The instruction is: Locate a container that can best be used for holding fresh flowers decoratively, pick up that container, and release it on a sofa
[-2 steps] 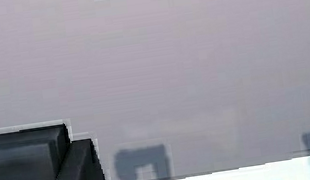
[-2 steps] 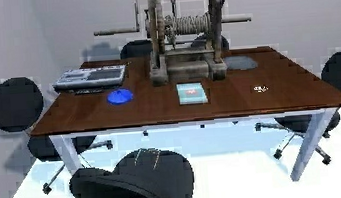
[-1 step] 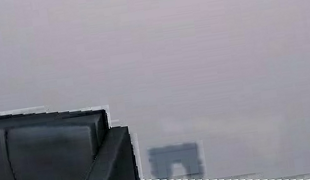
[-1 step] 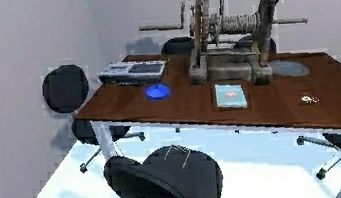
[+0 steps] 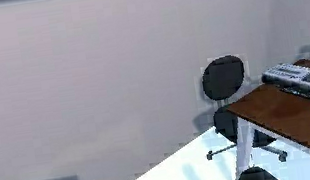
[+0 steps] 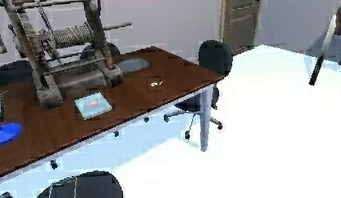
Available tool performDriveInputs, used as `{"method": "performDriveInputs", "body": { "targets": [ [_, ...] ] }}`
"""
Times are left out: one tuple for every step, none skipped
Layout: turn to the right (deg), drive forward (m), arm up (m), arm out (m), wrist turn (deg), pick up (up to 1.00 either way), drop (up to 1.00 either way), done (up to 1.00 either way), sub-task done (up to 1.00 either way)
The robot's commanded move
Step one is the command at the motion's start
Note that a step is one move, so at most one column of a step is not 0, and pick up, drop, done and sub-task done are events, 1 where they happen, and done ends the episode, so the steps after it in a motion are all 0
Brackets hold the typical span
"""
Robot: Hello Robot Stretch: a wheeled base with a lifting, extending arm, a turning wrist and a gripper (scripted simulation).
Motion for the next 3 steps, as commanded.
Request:
{"method": "performDriveInputs", "body": {
  "targets": [
    [0.0, 0.35, 0.0, 0.0, 0.0, 0.0, 0.0, 0.0, 0.0],
    [9.0, 0.0, 0.0, 0.0, 0.0, 0.0, 0.0, 0.0, 0.0],
    [3.0, 0.0, 0.0, 0.0, 0.0, 0.0, 0.0, 0.0, 0.0]
  ]
}}
